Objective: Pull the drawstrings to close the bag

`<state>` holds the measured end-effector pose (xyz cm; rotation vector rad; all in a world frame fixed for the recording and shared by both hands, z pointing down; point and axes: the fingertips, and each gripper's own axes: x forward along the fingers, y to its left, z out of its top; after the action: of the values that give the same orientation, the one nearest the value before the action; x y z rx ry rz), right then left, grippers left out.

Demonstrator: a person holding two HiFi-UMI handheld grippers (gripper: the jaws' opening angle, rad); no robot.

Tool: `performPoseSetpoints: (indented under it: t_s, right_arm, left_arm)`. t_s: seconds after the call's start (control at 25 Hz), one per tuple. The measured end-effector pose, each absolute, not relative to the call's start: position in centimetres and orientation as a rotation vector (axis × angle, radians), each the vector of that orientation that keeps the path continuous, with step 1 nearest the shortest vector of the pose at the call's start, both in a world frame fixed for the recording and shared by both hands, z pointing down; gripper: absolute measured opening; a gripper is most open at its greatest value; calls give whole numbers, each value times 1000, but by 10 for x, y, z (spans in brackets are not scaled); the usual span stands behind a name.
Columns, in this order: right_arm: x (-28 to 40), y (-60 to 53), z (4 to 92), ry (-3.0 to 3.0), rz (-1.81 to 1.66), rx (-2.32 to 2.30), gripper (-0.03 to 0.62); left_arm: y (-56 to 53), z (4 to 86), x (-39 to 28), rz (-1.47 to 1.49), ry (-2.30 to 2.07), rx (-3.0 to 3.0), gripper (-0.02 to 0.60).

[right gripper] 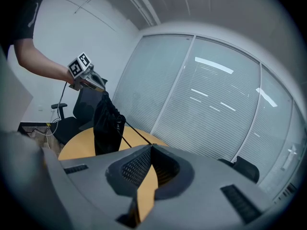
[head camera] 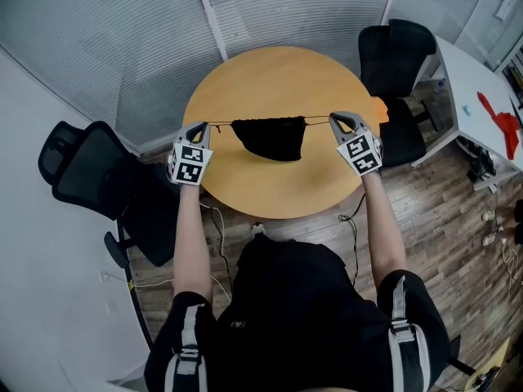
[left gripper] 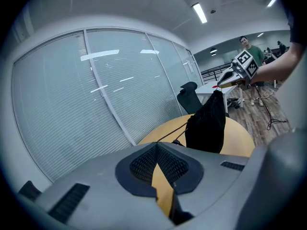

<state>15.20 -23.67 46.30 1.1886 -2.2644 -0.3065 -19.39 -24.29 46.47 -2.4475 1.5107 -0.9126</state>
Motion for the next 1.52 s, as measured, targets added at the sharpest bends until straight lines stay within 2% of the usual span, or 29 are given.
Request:
performPoseSetpoints:
  t_s: [1.52]
  right_arm:
    - [197, -256, 454, -2100, -320, 1346, 60]
  left_arm:
    - [-244, 458, -219, -928, 1611, -2436, 14]
